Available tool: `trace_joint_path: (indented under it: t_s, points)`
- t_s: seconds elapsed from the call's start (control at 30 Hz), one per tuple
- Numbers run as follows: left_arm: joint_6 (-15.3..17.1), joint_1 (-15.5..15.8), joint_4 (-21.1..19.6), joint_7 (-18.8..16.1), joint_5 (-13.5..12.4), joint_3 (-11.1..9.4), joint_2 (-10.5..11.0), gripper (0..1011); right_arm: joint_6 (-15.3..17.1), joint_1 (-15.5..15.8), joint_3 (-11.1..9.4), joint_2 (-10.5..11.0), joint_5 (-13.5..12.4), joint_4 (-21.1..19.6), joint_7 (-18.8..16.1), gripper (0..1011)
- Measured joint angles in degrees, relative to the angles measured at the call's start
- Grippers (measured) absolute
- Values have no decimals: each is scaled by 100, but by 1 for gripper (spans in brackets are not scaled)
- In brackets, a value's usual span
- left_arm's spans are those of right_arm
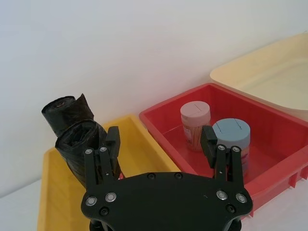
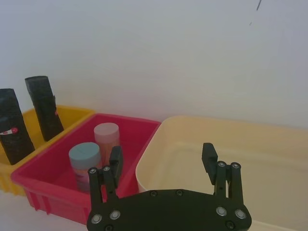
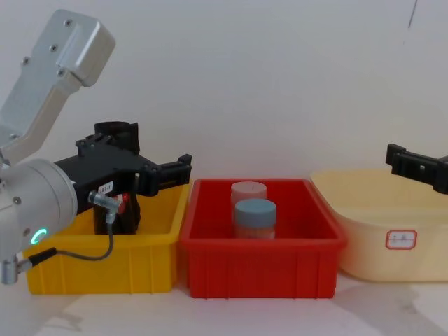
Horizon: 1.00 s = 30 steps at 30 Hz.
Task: Pick up the garbage bag with the one hand and transfer it to the other hand.
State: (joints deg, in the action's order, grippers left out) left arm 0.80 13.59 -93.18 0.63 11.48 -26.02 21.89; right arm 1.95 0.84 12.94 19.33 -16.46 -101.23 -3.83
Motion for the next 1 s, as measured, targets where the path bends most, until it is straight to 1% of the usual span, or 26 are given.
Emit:
trace_joint_path:
  t_s: [0.87,1.0]
  points:
    - [-4,-1,0,1,0,1,-3,1001,0,0,0,0,0,0,0,1000]
    - [-64,-13,10,6,0,11,-18,1002,0,0,0,0,0,0,0,1000]
